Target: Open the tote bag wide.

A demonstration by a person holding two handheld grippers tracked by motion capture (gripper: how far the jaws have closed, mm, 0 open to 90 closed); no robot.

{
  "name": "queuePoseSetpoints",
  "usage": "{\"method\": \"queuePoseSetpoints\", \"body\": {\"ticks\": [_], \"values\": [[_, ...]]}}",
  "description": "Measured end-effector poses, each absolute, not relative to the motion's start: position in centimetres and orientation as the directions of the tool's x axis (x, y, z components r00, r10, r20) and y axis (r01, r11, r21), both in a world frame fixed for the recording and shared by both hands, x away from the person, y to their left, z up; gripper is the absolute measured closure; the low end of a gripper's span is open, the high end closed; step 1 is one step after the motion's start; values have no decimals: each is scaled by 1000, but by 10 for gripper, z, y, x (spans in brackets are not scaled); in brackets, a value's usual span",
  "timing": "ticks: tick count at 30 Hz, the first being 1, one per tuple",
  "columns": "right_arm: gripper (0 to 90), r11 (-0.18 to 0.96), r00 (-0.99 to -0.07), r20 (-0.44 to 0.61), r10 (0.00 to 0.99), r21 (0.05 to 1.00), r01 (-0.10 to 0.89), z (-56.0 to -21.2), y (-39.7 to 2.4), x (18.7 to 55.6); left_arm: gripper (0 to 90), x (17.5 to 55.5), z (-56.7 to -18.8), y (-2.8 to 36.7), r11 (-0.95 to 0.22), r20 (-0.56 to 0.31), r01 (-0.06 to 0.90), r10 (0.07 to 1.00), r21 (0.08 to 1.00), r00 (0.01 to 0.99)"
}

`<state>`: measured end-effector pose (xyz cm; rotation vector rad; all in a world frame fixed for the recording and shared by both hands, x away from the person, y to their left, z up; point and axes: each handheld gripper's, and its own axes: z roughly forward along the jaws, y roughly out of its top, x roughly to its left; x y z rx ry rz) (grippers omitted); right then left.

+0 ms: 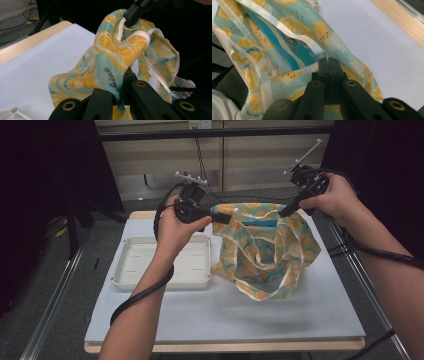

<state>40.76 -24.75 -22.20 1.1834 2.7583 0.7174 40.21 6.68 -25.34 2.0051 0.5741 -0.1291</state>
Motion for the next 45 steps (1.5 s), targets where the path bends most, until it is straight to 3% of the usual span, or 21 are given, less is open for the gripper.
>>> {"method": "queuePoseSetpoints", "body": {"ticks": [12,17,18,20,24,33,39,43,45], "values": [[894,621,-710,135,691,392,679,-239,-245,412,890,419,-266,63,-335,-385,511,377,792,843],[815,628,-715,131,686,390,674,-243,-245,411,892,419,-271,61,-348,-396,526,380,776,836],[755,621,-709,124,695,395,677,-240,-246,410,892,419,-272,62,-357,-387,521,383,775,839],[736,618,-707,117,698,400,677,-238,-247,409,893,418,-272,62,-357,-392,525,383,772,837],[584,603,-690,92,718,412,683,-224,-252,406,894,417,-272,62,-360,-388,527,392,770,834],[477,627,-717,71,693,433,648,-208,-252,398,895,414,-271,64,-375,-376,529,410,761,831],[467,670,-772,79,631,446,593,-202,-242,390,895,412,-269,63,-377,-369,529,418,760,830],[527,703,-799,107,592,416,577,-210,-233,387,894,411,-270,62,-379,-367,526,417,761,831],[627,719,-805,109,583,392,574,-217,-231,387,894,410,-271,61,-379,-370,529,417,760,830]]}}
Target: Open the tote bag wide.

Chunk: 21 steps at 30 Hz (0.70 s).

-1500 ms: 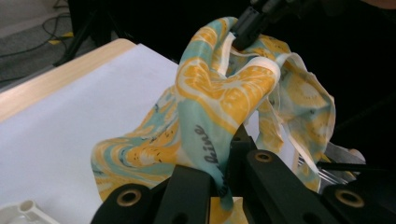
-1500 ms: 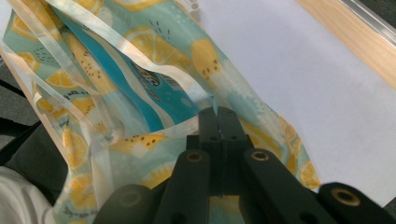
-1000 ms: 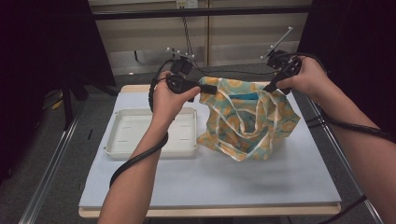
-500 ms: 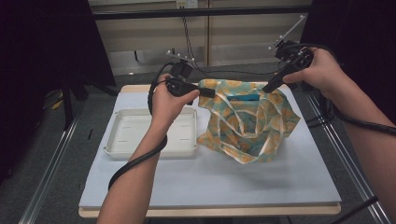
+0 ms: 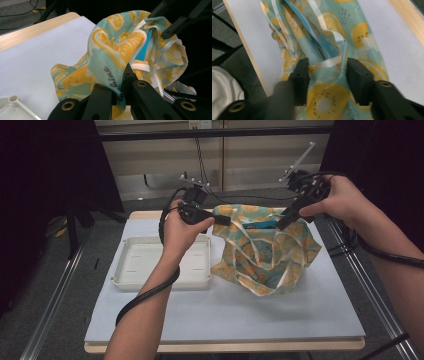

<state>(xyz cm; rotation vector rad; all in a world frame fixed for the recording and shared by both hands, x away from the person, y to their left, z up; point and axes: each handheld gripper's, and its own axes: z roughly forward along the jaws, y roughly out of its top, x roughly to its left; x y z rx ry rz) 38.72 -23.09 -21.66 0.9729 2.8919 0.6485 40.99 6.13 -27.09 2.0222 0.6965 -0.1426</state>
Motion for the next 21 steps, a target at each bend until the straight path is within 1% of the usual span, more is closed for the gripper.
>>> {"method": "queuePoseSetpoints", "body": {"ticks": [1,2,3,5,8,10,16,19,21], "values": [[668,725,-810,109,577,388,569,-220,-231,388,894,409,-271,61,-371,-374,533,419,761,827],[742,731,-813,102,574,383,565,-221,-231,389,894,409,-271,61,-373,-376,533,417,760,828],[784,729,-807,98,583,375,572,-222,-231,389,894,409,-271,62,-372,-375,534,420,759,826],[824,723,-801,106,589,373,582,-219,-231,390,894,409,-272,64,-382,-367,529,422,757,829],[873,713,-800,112,589,393,580,-209,-233,391,893,410,-272,66,-371,-380,541,425,754,822],[884,695,-791,127,599,407,592,-203,-233,392,892,410,-273,68,-375,-379,540,424,754,823],[889,606,-755,144,640,510,611,-192,-234,404,885,411,-279,73,-372,-389,556,435,743,812],[889,575,-733,154,663,523,630,-193,-235,409,882,415,-285,77,-377,-394,565,441,734,806],[889,580,-729,158,666,504,640,-199,-235,413,873,415,-289,78,-371,-400,578,456,727,795]]}}
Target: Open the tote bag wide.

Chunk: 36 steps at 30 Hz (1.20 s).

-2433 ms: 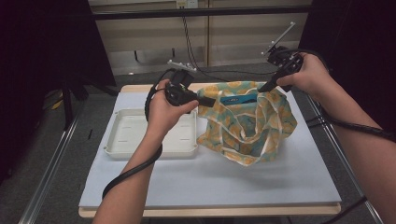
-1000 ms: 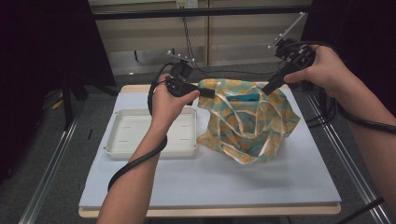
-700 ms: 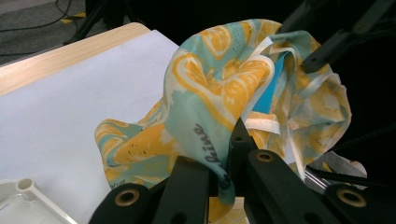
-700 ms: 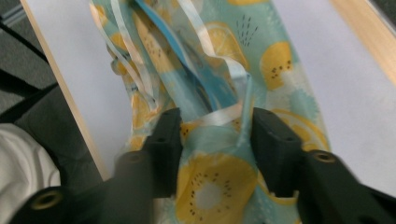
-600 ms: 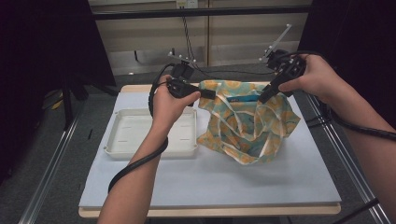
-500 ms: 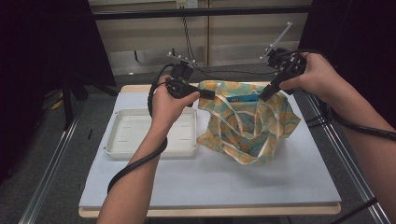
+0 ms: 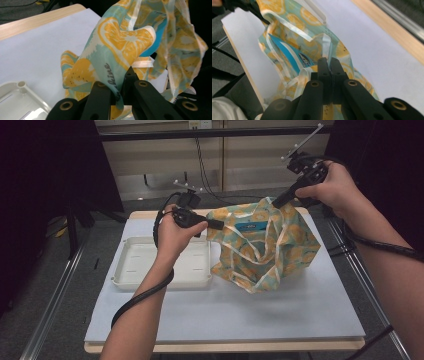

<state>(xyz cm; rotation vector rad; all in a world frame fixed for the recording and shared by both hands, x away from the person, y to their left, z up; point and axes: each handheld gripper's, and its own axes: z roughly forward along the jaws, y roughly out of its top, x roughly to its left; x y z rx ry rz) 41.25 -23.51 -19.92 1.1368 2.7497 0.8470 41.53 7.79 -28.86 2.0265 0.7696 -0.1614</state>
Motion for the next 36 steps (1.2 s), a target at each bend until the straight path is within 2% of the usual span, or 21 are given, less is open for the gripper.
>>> {"method": "queuePoseSetpoints", "body": {"ticks": [5,7,10,11,18,26,30,36], "values": [[888,614,-727,156,669,435,659,-222,-231,415,788,415,-298,82,-385,-398,576,450,721,799],[887,622,-729,162,666,420,661,-228,-229,415,703,415,-299,84,-402,-374,563,458,722,807],[887,631,-733,161,661,410,659,-232,-226,415,485,413,-303,87,-414,-330,542,481,731,812],[887,636,-738,157,657,410,653,-233,-225,415,445,412,-304,89,-423,-314,536,488,731,814],[886,642,-738,151,658,400,655,-234,-221,412,273,406,-310,99,-446,-318,548,492,708,811],[885,638,-732,150,664,397,660,-236,-221,408,252,395,-306,107,-466,-296,530,485,709,823],[884,643,-734,146,663,392,659,-236,-219,407,295,388,-306,107,-493,-287,519,472,699,834],[883,639,-730,148,667,389,663,-236,-219,406,427,382,-316,102,-536,-312,536,454,652,834]]}}
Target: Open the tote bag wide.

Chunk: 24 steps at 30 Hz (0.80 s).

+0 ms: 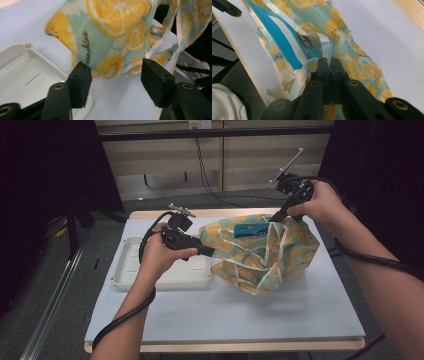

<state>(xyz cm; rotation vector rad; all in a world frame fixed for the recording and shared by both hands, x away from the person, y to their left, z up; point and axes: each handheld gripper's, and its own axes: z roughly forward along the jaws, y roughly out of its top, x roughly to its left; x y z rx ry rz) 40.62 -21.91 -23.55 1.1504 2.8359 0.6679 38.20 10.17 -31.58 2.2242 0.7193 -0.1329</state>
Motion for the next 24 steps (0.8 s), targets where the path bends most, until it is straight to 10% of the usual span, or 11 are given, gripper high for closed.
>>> {"method": "queuePoseSetpoints", "body": {"ticks": [16,24], "values": [[875,646,-739,150,657,393,654,-237,-220,407,697,375,-329,99,-548,-381,534,376,644,845],[872,646,-737,152,659,388,658,-238,-219,407,560,373,-334,83,-567,-341,494,360,660,869]]}}
